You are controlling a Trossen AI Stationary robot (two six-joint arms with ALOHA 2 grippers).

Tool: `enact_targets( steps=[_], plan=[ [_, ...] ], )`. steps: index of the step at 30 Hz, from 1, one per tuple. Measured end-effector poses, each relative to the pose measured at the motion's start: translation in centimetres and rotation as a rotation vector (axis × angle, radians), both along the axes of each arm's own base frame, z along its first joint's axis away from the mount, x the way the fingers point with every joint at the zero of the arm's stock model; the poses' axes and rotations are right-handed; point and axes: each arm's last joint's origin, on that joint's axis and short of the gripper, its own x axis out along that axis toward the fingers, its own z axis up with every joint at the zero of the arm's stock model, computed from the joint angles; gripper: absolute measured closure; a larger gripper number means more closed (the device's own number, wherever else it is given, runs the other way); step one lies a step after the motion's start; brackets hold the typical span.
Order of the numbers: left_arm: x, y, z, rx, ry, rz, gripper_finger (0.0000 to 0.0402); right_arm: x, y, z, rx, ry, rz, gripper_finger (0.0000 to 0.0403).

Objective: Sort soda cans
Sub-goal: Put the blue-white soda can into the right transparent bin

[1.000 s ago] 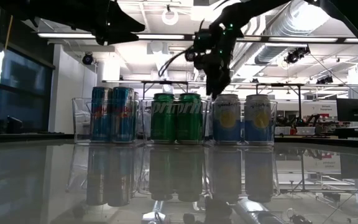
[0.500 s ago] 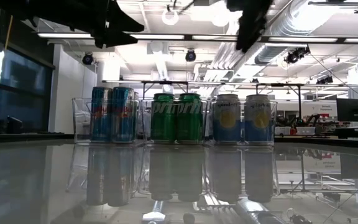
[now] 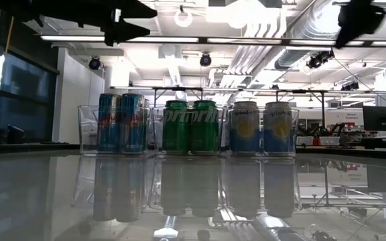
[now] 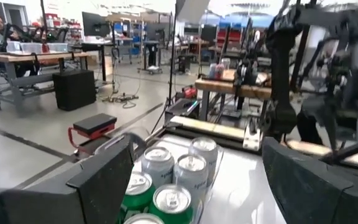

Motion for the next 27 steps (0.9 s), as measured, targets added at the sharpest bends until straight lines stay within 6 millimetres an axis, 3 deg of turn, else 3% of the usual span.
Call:
enact_targets(
  steps=[9, 17, 27],
  plan=[
    [0.0, 0.0, 0.1, -0.066, -0.034, -0.002, 0.0069, -0.7, 4.6, -2.7, -0.089, 0.098, 0.133, 0.0073],
    [0.0, 0.0, -0.1, -0.084, -0.024, 0.008, 0.0069, -2.3, 6.9, -5.0, -0.161, 0.236, 0.161, 0.0073],
    [0.0, 0.0, -0.1, -0.113, -0.034, 0.01, 0.0069, -4.3, 6.9, -2.8, -0.088, 0.151, 0.175, 0.0073]
  ],
)
